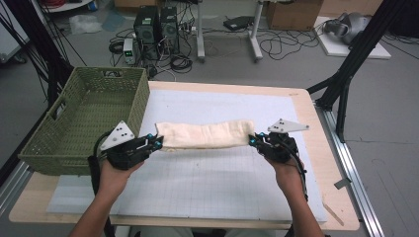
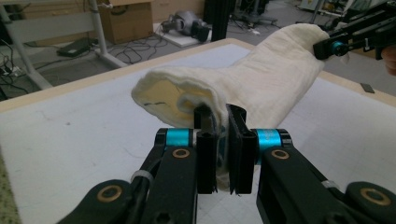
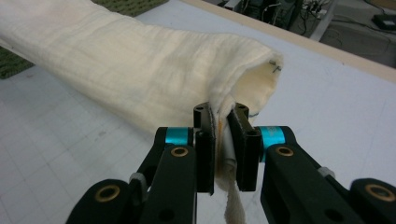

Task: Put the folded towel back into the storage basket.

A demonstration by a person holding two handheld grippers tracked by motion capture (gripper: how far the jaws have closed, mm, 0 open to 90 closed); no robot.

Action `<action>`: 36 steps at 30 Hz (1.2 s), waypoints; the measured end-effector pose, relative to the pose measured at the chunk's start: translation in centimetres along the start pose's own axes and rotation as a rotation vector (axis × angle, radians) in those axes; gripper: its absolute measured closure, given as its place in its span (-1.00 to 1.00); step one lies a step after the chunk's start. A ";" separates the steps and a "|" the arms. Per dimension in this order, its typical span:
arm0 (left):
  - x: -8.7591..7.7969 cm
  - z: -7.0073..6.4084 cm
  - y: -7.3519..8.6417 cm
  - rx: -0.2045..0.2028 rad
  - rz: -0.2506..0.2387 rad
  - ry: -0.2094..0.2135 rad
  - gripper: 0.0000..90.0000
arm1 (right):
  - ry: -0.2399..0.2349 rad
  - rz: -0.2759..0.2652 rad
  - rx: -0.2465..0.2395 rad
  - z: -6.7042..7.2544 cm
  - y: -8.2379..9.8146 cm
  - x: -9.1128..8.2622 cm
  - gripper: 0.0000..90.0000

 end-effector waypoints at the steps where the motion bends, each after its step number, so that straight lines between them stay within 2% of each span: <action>1: -0.5 0.2 -0.3 0.005 -0.007 -0.005 0.85 | 0.000 0.001 -0.006 0.1 -0.4 0.1 0.82; 7: -2.7 1.1 -1.5 0.017 -0.031 -0.034 0.85 | -0.019 -0.010 -0.052 1.1 -3.3 1.7 0.82; 13: -4.5 2.2 -2.2 0.025 -0.052 -0.066 0.85 | -0.044 -0.028 -0.059 2.0 -5.6 3.5 0.82; 17: -5.8 3.2 -2.4 0.024 -0.063 -0.092 0.85 | -0.054 -0.028 -0.086 2.9 -7.2 4.9 0.82; 29: -10.7 6.1 -3.0 0.021 -0.107 -0.188 0.85 | -0.104 -0.055 -0.153 6.8 -12.8 9.0 0.82; 36: -12.6 7.3 -2.9 0.015 -0.116 -0.232 0.85 | -0.118 -0.051 -0.163 9.0 -15.2 11.7 0.82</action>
Point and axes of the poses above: each handheld gripper's, and its own axes: x roughly forward along the jaws, y roughly out of its underside, z roughly to its left, the point moved 7 cm from there along x, roughly forward along the jaws, and after that the axes turned 5 degrees about y, right-handed, at the moved point
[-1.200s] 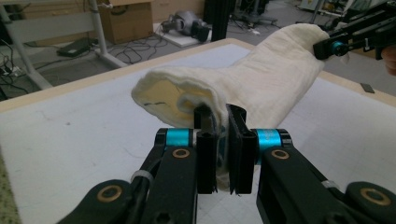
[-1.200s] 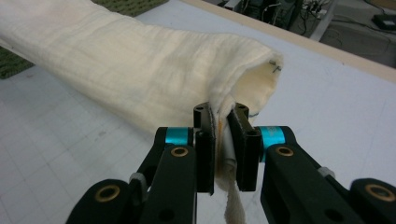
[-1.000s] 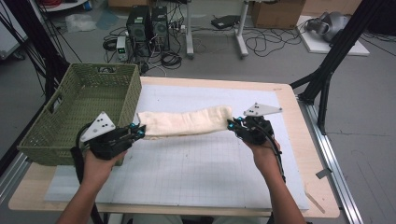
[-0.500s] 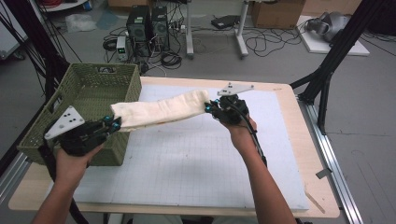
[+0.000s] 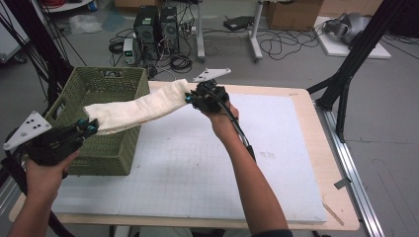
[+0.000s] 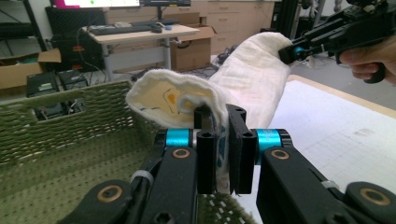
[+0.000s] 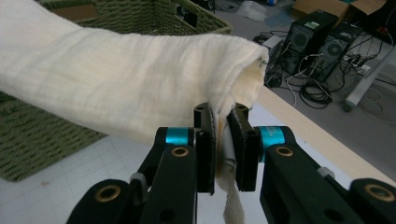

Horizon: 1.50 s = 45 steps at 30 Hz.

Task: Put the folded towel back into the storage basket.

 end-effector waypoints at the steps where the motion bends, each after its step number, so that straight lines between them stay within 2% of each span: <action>1: -0.2 0.2 0.0 -0.001 -0.001 -0.006 0.85 | 0.000 0.002 -0.008 0.3 -0.5 0.5 0.82; 13: -3.5 3.5 -0.1 -0.013 -0.011 -0.090 0.85 | -0.030 -0.005 -0.056 2.9 -5.1 4.8 0.82; 21: -5.5 6.0 1.6 -0.025 0.017 -0.177 0.85 | -0.057 0.018 -0.109 5.9 -7.1 8.6 0.82; 26: -6.5 7.3 2.4 -0.041 0.025 -0.214 0.85 | -0.067 0.032 -0.137 7.6 -8.0 10.9 0.82; 34: -6.8 8.7 3.3 -0.054 0.045 -0.245 0.85 | -0.068 0.033 -0.126 9.1 -9.0 13.4 0.82; 39: -6.4 9.3 3.6 -0.054 0.063 -0.264 0.84 | -0.053 0.044 -0.133 9.4 -9.2 14.6 0.82; 45: -5.7 10.4 4.4 -0.084 0.118 -0.291 0.80 | -0.047 0.050 -0.150 10.1 -9.8 16.0 0.82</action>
Point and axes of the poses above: each handheld gripper's, and its own axes: x roughly forward along the jaws, y roughly out of its underside, z roughly to its left, the point moved 7 cm from there along x, roughly forward along the jaws, and after that the axes turned 5 degrees about y, right-handed, at the moved point
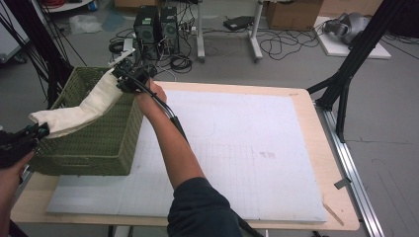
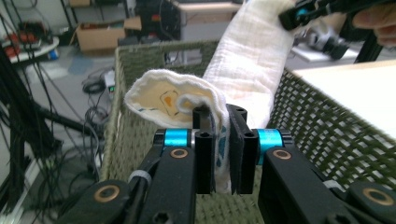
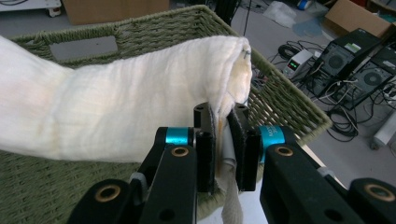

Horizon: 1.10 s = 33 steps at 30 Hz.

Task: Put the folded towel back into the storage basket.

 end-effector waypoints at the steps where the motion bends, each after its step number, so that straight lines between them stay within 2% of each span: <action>1: 0.2 0.1 0.2 -0.003 0.015 -0.001 0.77 | 0.001 0.005 -0.012 0.2 0.0 0.3 0.82; 3: 0.6 0.3 0.6 -0.015 0.043 -0.007 0.63 | 0.006 0.025 -0.013 0.6 0.3 0.8 0.79; 5: 0.6 0.5 0.7 -0.039 0.051 -0.012 0.33 | 0.013 0.056 -0.029 0.8 0.8 1.4 0.62; 7: 0.1 0.6 0.4 -0.035 0.022 -0.035 0.11 | 0.014 0.075 -0.030 0.8 1.2 1.7 0.43; 9: -0.6 0.7 0.0 -0.043 -0.005 -0.047 -0.01 | 0.012 0.076 -0.026 0.7 1.4 1.5 0.39; 13: -1.5 0.3 -0.7 -0.033 -0.036 -0.036 -0.03 | 0.017 0.072 -0.015 -0.1 1.4 0.4 0.33; 21: -1.3 -1.0 -0.8 -0.037 -0.059 -0.001 -0.03 | 0.032 0.021 -0.024 -1.6 1.0 -3.0 0.24; 28: -0.9 -1.5 -1.1 -0.029 -0.061 0.015 -0.02 | 0.053 -0.008 0.017 -4.3 2.5 -6.3 0.19; 33: -0.5 -2.4 -1.5 -0.030 -0.098 0.054 -0.06 | 0.052 -0.044 0.043 -5.6 3.7 -8.8 0.03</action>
Point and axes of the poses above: each handheld gripper's, and its own axes: x roughly forward along the jaws, y roughly out of its underside, z roughly to its left, the point moved 7 cm from there along x, roughly forward along the jaws, and after that the axes turned 5 degrees about y, right-handed, at the moved point
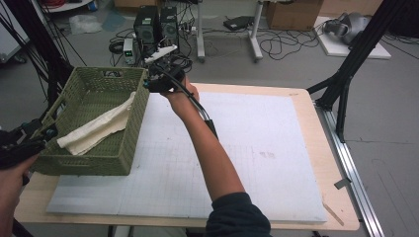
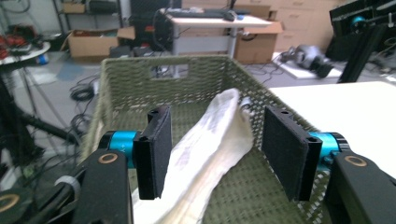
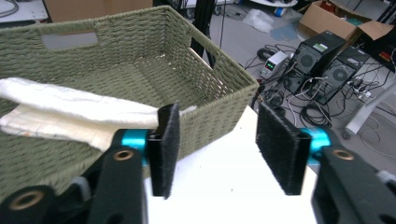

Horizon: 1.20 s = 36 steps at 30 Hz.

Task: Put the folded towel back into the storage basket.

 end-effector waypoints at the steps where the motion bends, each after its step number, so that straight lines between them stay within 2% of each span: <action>1: 0.2 -0.2 0.0 0.002 0.001 0.009 -0.08 | -0.002 -0.005 -0.004 -0.2 0.2 -0.5 -0.01; 8: 1.3 -2.5 -0.3 -0.007 -0.017 0.076 -0.18 | -0.019 -0.019 0.010 -1.4 3.1 -4.4 -0.26; 11: 2.1 -4.1 -0.1 -0.002 -0.021 0.107 -0.38 | -0.017 -0.026 0.019 -2.1 4.9 -6.2 -0.38; 13: 2.7 -5.3 -0.1 -0.004 -0.027 0.129 -0.48 | 0.007 -0.029 0.034 -2.6 6.3 -7.3 -0.55; 14: 3.0 -6.0 -0.1 -0.005 -0.026 0.142 -0.54 | 0.017 -0.027 0.038 -2.9 7.1 -8.0 -0.55; 18: 4.2 -9.3 -0.2 0.018 -0.034 0.229 -0.55 | 0.044 -0.027 0.062 -3.7 10.5 -10.8 -0.64; 23: 6.6 -13.6 0.4 0.044 -0.004 0.314 -0.54 | 0.089 -0.010 0.118 -5.1 15.7 -13.9 -0.73; 29: 9.2 -17.8 1.5 0.061 0.023 0.392 -0.54 | 0.132 0.015 0.187 -6.4 21.4 -16.9 -0.73; 36: 11.6 -22.0 3.2 0.070 0.052 0.464 -0.54 | 0.174 0.027 0.223 -6.7 26.7 -20.0 -0.73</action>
Point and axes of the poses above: each handheld gripper's, and its own axes: x roughly forward along the jaws, y roughly out of its underside, z roughly to its left, the point moved 7 cm from there along x, roughly forward along the jaws, and after that the axes turned 5 degrees about y, right-handed, at the moved point
